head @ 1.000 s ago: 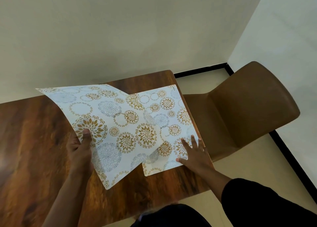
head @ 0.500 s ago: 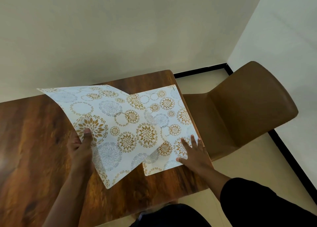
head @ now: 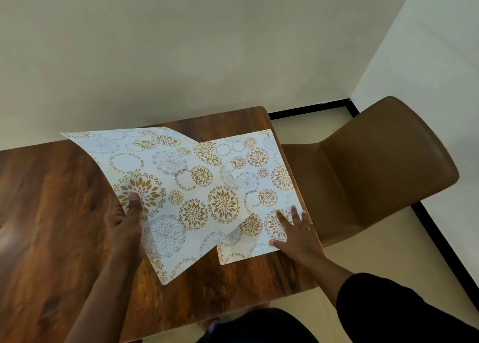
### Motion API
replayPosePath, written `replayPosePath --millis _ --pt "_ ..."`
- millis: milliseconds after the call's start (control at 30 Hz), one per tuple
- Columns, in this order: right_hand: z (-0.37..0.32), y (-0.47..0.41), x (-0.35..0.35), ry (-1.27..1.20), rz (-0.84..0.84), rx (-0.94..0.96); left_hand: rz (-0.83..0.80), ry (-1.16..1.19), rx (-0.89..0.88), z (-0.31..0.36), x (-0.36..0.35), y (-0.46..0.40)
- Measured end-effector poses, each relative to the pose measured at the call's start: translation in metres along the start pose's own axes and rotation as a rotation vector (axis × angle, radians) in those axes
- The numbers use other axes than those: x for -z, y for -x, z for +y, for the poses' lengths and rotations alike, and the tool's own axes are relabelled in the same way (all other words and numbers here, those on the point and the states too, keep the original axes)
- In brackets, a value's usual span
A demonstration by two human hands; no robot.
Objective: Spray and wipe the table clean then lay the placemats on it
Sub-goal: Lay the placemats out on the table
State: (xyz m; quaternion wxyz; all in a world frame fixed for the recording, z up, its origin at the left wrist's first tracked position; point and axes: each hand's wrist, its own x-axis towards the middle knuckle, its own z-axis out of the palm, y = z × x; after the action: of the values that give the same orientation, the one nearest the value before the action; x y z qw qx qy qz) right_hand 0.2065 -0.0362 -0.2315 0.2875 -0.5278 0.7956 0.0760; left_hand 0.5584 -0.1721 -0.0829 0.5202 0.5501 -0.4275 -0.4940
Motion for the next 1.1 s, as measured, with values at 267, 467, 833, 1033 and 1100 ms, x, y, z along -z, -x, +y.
replayPosePath --millis 267,467,833,1033,1100 --pt "0.002 -0.003 -0.002 0.018 0.009 0.006 0.032 0.005 0.030 -0.002 0.000 0.002" --pt "0.002 -0.003 -0.003 0.022 0.007 0.006 0.033 -0.001 0.032 0.001 -0.002 0.004" --pt "-0.003 0.000 0.003 0.009 0.002 -0.004 0.004 0.039 0.024 0.003 -0.003 0.009" --pt "-0.003 -0.002 0.005 0.021 0.003 0.002 0.046 0.031 0.015 0.006 -0.002 0.013" --pt "-0.002 -0.003 0.003 0.025 0.006 0.001 0.054 0.030 0.018 0.006 -0.001 0.015"
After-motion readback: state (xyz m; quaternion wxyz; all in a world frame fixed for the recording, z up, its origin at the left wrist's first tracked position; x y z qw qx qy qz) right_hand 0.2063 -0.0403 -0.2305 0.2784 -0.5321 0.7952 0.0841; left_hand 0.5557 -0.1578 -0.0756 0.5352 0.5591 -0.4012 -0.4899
